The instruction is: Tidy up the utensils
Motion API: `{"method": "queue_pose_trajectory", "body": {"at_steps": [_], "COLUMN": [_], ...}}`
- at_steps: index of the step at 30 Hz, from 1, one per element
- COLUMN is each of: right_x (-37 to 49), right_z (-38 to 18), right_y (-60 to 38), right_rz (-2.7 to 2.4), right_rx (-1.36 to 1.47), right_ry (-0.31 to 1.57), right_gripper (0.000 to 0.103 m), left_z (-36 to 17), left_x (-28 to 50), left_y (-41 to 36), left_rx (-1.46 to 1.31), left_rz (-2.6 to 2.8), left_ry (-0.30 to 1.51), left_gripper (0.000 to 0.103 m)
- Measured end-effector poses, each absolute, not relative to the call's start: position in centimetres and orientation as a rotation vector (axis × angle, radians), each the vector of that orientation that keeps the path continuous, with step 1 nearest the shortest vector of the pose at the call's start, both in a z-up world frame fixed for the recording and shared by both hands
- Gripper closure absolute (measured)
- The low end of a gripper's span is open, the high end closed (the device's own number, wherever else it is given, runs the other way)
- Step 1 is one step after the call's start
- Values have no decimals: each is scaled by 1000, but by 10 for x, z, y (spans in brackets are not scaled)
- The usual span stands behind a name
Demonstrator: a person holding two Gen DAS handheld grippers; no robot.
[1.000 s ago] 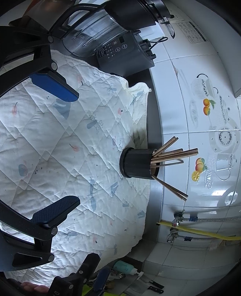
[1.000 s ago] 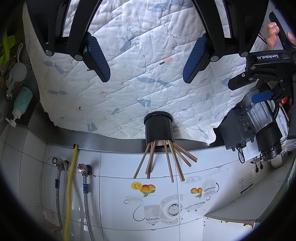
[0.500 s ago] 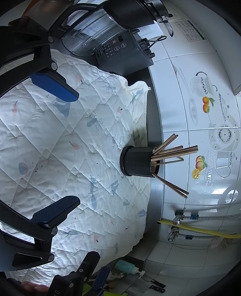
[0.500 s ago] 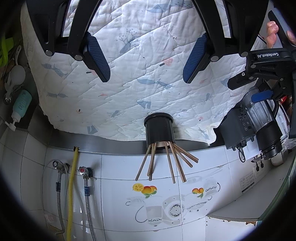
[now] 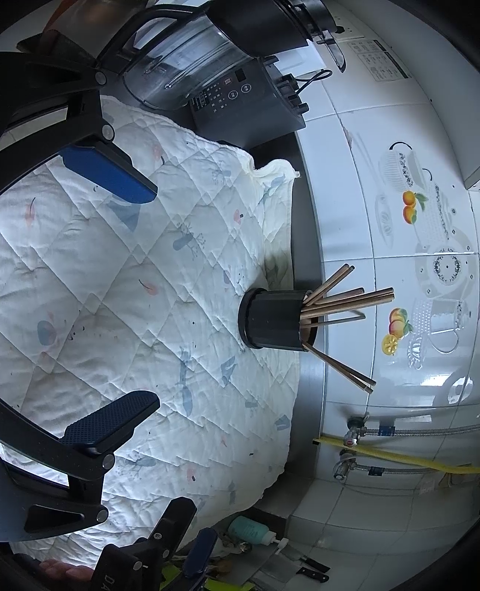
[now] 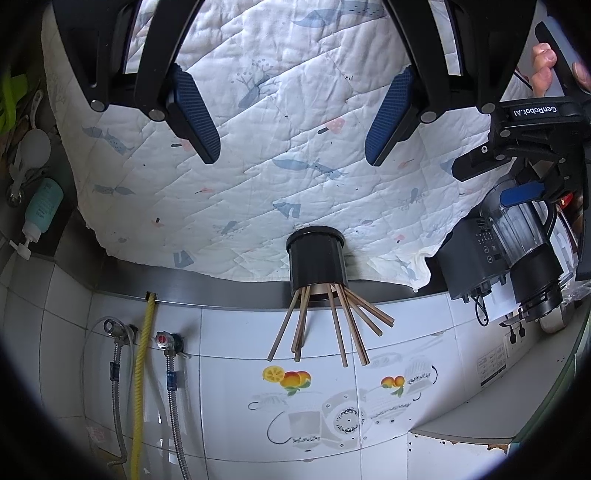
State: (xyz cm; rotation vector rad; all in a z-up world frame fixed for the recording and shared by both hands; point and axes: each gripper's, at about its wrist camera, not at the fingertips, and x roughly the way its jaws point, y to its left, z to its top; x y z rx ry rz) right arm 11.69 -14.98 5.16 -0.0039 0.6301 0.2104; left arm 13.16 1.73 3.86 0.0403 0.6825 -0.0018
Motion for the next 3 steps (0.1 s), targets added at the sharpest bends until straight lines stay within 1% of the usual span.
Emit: {"method": "queue_pose_trajectory", "body": {"at_steps": [3], "right_x": [117], "right_z": [52], "right_y": [-150], "right_rz": [209], "right_rx": [-3], "right_ry": [630], "right_gripper": [15], "left_z": [39], "left_x": [132], "left_y": [16], "left_rx": [46], "left_rz": [-4], "left_ry": [684], "left_gripper": [0]}}
